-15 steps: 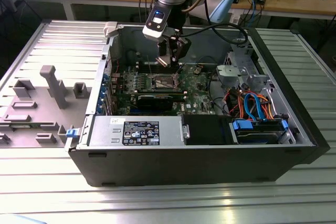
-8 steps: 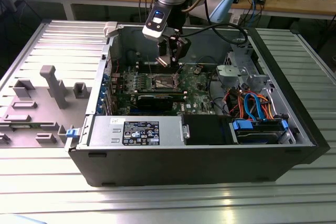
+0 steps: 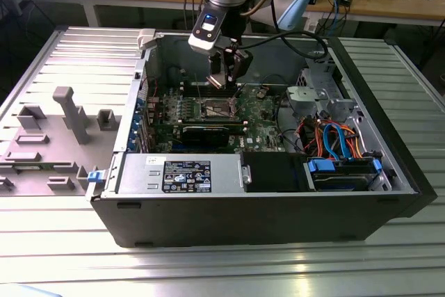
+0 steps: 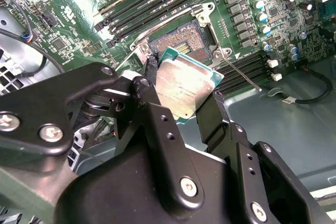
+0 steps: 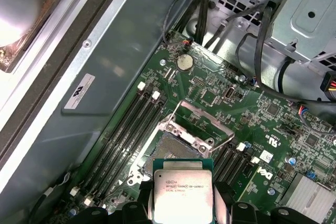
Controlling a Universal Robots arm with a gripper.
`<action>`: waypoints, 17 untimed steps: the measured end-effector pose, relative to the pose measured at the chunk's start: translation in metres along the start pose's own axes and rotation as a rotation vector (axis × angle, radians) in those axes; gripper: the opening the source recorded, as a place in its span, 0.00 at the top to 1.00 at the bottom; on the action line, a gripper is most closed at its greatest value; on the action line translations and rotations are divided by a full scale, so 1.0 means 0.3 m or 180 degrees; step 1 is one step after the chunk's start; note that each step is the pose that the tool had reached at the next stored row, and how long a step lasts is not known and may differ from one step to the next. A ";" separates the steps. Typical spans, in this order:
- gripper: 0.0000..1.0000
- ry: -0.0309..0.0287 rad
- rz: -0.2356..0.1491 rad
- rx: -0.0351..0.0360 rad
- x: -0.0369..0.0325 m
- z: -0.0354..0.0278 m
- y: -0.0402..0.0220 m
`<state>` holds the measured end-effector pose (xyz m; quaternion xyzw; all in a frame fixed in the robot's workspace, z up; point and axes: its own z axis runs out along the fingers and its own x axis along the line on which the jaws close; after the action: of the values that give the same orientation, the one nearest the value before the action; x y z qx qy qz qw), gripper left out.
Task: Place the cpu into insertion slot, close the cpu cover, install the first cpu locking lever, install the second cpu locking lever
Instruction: 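Place the cpu into insertion slot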
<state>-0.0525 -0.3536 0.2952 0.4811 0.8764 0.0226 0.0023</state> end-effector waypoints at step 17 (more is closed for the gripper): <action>0.45 -0.0003 0.0050 -0.0001 0.000 0.000 0.000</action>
<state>-0.0525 -0.3536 0.2952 0.4880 0.8726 0.0224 0.0025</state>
